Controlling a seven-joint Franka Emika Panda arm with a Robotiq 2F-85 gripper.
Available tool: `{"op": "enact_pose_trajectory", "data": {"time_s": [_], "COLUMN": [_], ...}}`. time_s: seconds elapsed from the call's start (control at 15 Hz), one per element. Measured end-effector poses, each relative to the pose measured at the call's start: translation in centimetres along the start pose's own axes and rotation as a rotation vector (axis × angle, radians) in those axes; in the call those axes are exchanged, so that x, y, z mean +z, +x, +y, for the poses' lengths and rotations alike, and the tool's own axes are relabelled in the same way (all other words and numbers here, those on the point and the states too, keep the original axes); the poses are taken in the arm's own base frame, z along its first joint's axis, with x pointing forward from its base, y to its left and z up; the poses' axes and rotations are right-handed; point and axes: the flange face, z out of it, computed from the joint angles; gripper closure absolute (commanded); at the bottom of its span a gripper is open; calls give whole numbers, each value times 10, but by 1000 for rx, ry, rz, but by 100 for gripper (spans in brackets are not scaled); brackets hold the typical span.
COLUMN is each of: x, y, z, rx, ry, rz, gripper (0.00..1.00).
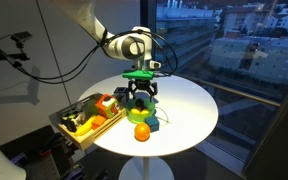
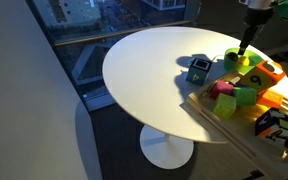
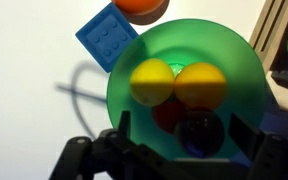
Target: Put the purple and orange plush toy on the table
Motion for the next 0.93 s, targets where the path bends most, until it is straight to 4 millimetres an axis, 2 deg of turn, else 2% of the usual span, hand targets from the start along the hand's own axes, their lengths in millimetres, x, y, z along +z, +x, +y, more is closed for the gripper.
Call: {"op": "enact_pose_trajectory", "data": {"time_s": [0.47,0.93], "x": [15,20], "y": [4,16], "z": [-14,-29], "rx": [-47,-103], "ry": [-16,-47], "rz": [-2,14], "gripper": [0,0]}}
